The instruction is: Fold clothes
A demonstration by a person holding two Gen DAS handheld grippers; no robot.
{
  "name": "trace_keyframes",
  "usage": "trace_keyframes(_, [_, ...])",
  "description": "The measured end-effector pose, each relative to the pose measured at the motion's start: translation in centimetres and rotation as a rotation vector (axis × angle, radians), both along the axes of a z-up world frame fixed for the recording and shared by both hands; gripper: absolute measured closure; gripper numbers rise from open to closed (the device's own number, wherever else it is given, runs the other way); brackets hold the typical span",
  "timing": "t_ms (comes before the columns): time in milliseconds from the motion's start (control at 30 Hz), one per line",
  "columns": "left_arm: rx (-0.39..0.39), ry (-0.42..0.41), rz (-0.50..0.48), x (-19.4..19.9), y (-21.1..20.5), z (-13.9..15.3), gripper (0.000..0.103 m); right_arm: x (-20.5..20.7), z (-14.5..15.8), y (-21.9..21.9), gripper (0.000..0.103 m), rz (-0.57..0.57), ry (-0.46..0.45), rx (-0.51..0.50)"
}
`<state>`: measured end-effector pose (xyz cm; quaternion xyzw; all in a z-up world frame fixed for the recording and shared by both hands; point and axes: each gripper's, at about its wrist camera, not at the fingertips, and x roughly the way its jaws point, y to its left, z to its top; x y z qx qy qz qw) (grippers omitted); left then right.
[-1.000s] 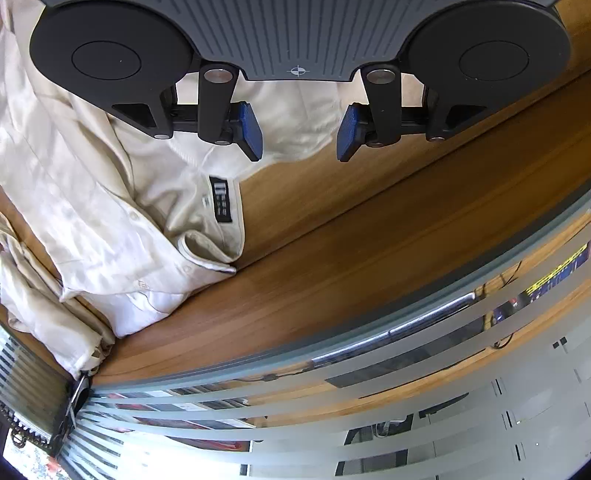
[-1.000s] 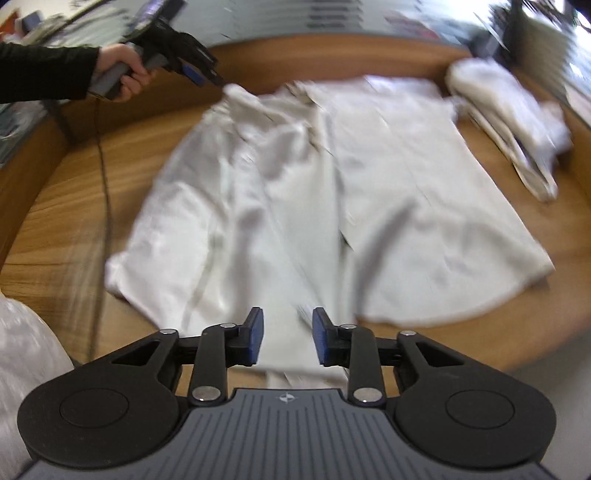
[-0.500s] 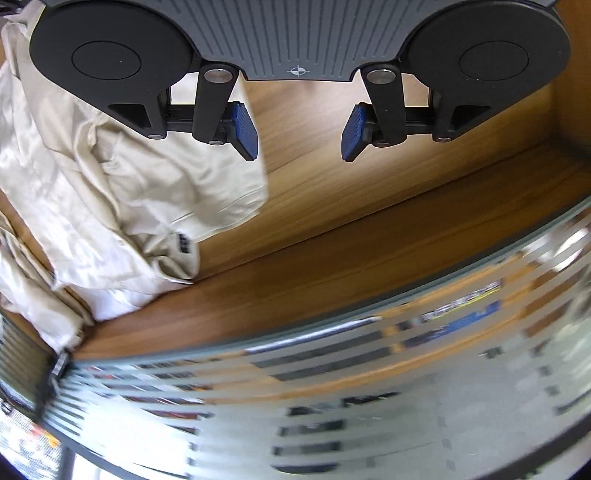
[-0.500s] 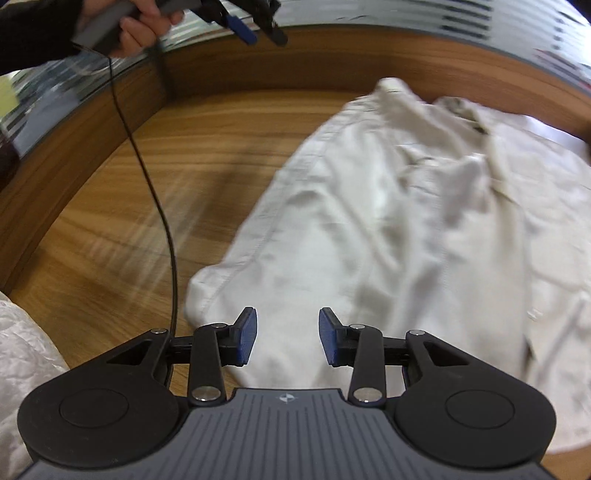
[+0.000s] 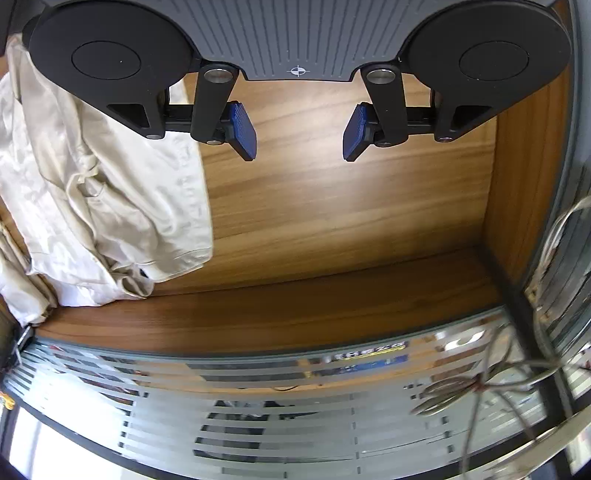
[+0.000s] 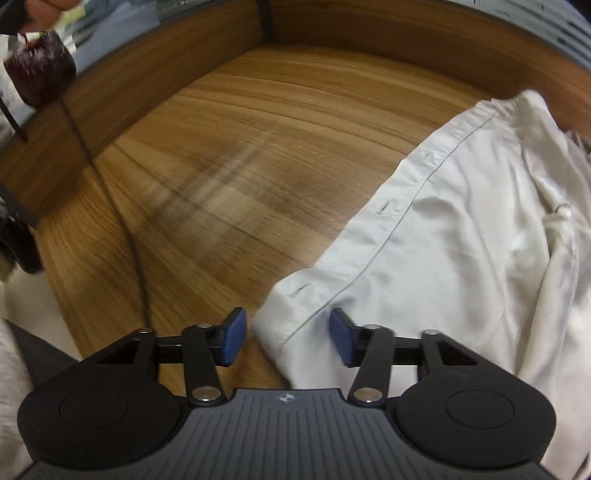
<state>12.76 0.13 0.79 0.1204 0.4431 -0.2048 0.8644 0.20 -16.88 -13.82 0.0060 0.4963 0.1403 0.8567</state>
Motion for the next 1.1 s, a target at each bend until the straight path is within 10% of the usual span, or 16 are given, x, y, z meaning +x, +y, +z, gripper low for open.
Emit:
trace_keyframes(100, [-0.017, 0.014, 0.035, -0.5, 1.1, -0.4, 0.048, -0.2, 0.3, -0.3, 0.096, -0.010, -0.007, -0.029])
trace_keyframes(633, [-0.016, 0.070, -0.039, -0.8, -3.1, -3.5, 0.048, -7.9, 9.7, -20.2, 0.096, -0.621, -0.238, -0.077])
trace_keyframes(1100, [-0.002, 0.124, -0.205, -1.3, -11.8, -6.5, 0.043, -20.7, 5.0, -35.3, 0.089, -1.179, -0.042, -0.138])
